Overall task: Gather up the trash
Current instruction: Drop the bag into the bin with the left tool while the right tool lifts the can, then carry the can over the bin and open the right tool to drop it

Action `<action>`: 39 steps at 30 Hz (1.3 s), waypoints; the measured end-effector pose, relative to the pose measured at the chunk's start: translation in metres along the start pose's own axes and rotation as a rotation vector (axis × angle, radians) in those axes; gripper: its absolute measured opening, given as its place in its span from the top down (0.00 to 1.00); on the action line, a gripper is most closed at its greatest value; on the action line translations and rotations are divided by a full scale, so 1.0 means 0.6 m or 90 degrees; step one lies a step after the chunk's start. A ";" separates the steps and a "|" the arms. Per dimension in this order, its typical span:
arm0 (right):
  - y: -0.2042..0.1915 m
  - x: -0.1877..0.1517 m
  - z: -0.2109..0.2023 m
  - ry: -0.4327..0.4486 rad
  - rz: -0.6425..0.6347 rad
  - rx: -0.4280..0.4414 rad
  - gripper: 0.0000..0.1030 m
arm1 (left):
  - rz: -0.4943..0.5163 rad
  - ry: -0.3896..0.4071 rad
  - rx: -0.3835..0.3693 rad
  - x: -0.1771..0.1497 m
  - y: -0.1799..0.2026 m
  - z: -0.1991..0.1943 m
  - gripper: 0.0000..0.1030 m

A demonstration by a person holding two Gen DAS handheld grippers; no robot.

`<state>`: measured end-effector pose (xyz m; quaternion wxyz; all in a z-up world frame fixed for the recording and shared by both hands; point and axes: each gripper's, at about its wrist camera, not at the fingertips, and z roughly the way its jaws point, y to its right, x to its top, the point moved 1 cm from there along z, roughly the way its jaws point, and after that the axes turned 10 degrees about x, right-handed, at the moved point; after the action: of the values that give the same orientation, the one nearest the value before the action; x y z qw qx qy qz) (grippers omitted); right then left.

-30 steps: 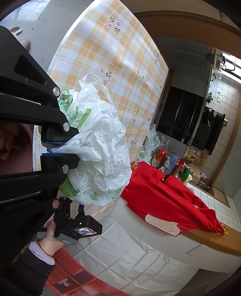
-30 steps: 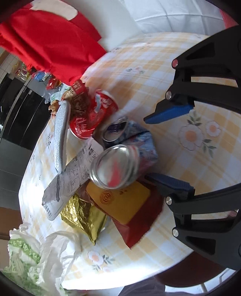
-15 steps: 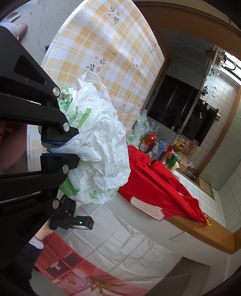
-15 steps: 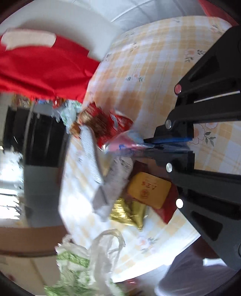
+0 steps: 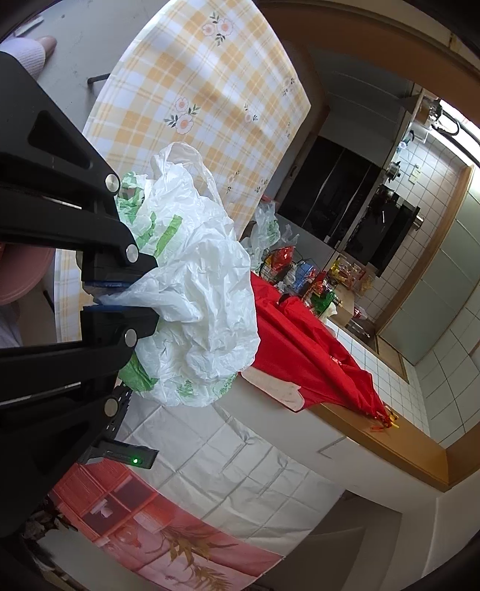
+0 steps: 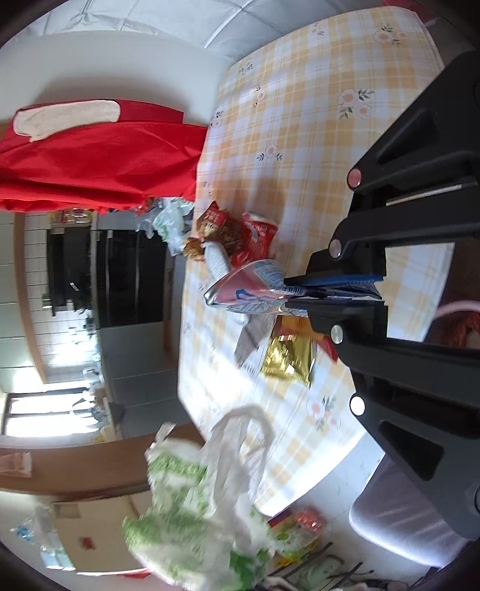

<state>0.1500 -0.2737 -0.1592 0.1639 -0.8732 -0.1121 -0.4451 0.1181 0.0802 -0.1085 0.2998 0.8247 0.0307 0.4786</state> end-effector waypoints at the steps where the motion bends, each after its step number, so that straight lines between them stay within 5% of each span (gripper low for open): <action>1: -0.009 -0.002 -0.014 0.009 0.004 0.009 0.91 | -0.002 0.000 -0.003 0.001 0.002 -0.004 0.94; 6: -0.035 -0.011 -0.055 0.041 0.017 0.029 0.91 | 0.025 -0.039 -0.026 -0.014 0.029 -0.015 0.94; 11: -0.052 -0.020 -0.097 0.064 0.020 0.036 0.91 | 0.072 -0.129 -0.058 -0.073 0.058 -0.008 0.94; 16: -0.058 -0.028 -0.122 0.074 0.019 0.039 0.91 | 0.134 -0.315 -0.051 -0.174 0.067 0.041 0.94; 20: -0.054 -0.036 -0.127 0.073 0.028 0.042 0.91 | 0.124 -0.414 -0.035 -0.231 0.051 0.077 0.94; 28: -0.047 -0.053 -0.113 0.055 0.038 0.044 0.91 | 0.127 -0.468 -0.005 -0.269 0.037 0.148 0.91; 29: -0.047 -0.055 -0.112 0.054 0.038 0.044 0.91 | 0.130 -0.470 0.000 -0.271 0.037 0.155 0.87; 30: -0.046 -0.056 -0.112 0.053 0.038 0.044 0.91 | 0.133 -0.469 0.006 -0.270 0.038 0.158 0.67; 31: -0.046 -0.057 -0.111 0.052 0.039 0.043 0.91 | 0.137 -0.464 0.022 -0.268 0.040 0.161 0.29; 32: -0.046 -0.059 -0.111 0.051 0.040 0.043 0.91 | 0.137 -0.448 0.040 -0.262 0.041 0.159 0.18; 35: -0.048 -0.061 -0.110 0.049 0.038 0.044 0.91 | 0.118 -0.384 0.038 -0.230 0.040 0.140 0.14; 39: -0.059 -0.064 -0.109 0.046 0.034 0.053 0.91 | 0.128 -0.266 0.120 -0.176 0.043 0.098 0.06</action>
<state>0.0675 -0.2684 -0.1477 0.2156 -0.8517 -0.1013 -0.4668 0.1025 -0.0036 -0.1975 0.1721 0.9289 -0.0696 0.3204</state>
